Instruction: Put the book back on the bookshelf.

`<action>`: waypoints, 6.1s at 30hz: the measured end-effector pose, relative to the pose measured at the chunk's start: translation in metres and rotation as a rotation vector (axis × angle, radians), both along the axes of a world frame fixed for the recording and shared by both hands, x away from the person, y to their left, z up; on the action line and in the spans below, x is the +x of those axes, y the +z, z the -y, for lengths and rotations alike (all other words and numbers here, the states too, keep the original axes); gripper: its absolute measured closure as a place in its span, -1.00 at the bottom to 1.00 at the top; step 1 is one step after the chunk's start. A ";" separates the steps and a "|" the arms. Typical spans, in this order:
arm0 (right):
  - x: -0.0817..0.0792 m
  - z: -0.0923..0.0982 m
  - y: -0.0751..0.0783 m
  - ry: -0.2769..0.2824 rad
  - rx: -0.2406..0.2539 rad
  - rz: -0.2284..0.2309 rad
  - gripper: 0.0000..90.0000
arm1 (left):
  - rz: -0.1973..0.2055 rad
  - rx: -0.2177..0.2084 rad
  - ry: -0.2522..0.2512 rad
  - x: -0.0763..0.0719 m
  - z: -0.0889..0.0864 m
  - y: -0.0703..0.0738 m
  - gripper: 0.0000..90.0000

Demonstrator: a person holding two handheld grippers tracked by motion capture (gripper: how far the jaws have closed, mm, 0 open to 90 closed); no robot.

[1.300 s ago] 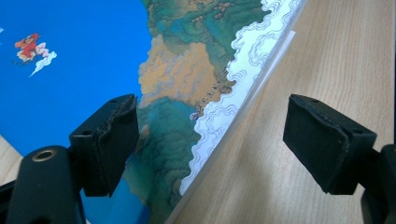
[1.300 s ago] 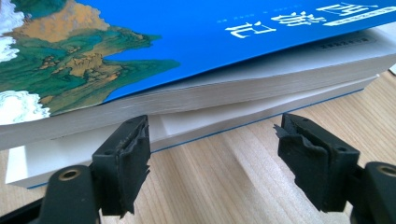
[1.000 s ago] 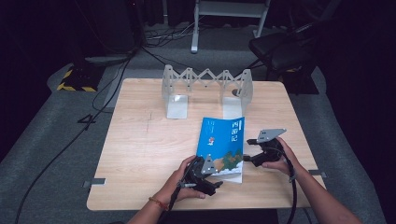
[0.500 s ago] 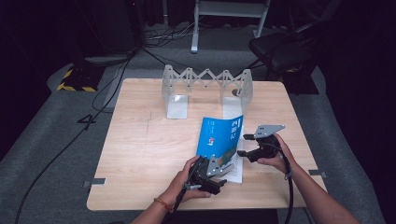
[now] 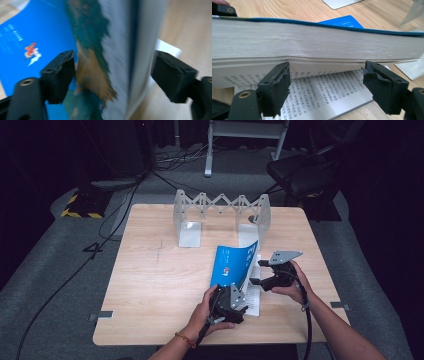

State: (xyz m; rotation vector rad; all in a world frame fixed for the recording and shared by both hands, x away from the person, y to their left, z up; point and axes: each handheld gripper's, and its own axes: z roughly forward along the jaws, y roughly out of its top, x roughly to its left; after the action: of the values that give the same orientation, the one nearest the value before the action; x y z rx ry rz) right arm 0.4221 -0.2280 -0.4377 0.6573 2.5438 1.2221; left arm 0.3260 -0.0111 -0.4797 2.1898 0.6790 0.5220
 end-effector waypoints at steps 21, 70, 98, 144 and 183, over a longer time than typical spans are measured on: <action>-0.013 0.028 0.005 0.054 0.082 0.030 -0.45 | 0.031 -0.039 -0.076 0.004 -0.042 0.021 0.60; -0.009 -0.054 -0.033 0.215 -0.120 0.258 -0.01 | 0.008 0.095 -0.005 0.006 -0.094 0.026 0.44; 0.020 -0.024 -0.040 0.049 0.074 0.117 0.08 | -0.071 0.072 -0.002 0.001 -0.111 0.026 0.07; -0.010 -0.043 -0.034 0.306 -0.056 0.225 0.38 | -0.071 0.165 -0.016 0.011 -0.150 0.035 0.00; -0.014 -0.050 -0.023 0.245 -0.074 0.220 0.35 | -0.059 0.071 0.122 0.020 -0.087 0.031 -0.36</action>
State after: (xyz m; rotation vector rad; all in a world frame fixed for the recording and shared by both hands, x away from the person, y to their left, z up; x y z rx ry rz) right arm 0.4079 -0.1778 -0.4602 0.1851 2.5212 1.1913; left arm 0.3459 0.0755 -0.4487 2.2470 0.8422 0.5530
